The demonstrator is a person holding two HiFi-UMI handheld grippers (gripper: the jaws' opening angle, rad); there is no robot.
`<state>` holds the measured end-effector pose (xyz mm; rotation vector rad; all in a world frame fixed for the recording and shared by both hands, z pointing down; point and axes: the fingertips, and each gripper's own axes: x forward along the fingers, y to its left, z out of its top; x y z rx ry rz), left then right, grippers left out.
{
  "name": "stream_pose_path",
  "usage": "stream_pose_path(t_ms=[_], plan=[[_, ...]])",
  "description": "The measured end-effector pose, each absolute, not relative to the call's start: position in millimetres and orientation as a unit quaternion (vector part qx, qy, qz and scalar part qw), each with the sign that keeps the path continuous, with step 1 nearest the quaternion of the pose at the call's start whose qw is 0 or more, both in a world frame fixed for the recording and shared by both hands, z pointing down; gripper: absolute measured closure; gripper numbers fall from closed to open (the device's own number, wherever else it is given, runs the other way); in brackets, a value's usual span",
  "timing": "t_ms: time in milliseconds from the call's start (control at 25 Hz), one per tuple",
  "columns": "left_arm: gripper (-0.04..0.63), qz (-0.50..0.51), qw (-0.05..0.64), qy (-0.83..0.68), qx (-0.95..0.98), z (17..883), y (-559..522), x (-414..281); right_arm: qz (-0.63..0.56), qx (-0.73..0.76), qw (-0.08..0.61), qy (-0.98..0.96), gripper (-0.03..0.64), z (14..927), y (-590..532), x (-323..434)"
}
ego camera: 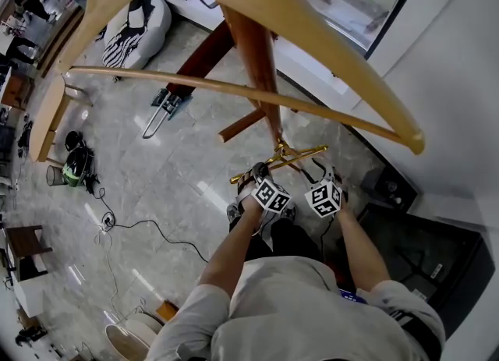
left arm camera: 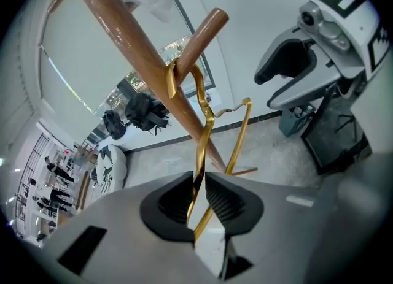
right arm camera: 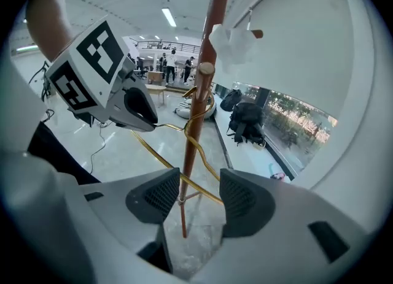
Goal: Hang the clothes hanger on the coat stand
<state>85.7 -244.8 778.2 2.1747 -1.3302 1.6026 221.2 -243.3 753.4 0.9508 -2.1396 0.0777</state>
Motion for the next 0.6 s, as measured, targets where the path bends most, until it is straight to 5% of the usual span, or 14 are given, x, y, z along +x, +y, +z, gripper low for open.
stream_pose_path(t_ms=[320, 600], plan=[[0.484, 0.476, 0.097, -0.449, 0.750, 759, -249, 82, 0.082, 0.434, 0.340, -0.830, 0.429, 726, -239, 215], [0.483, 0.372, 0.154, -0.463, 0.790, 717, -235, 66, 0.134, 0.519, 0.260, -0.803, 0.506, 686, -241, 206]])
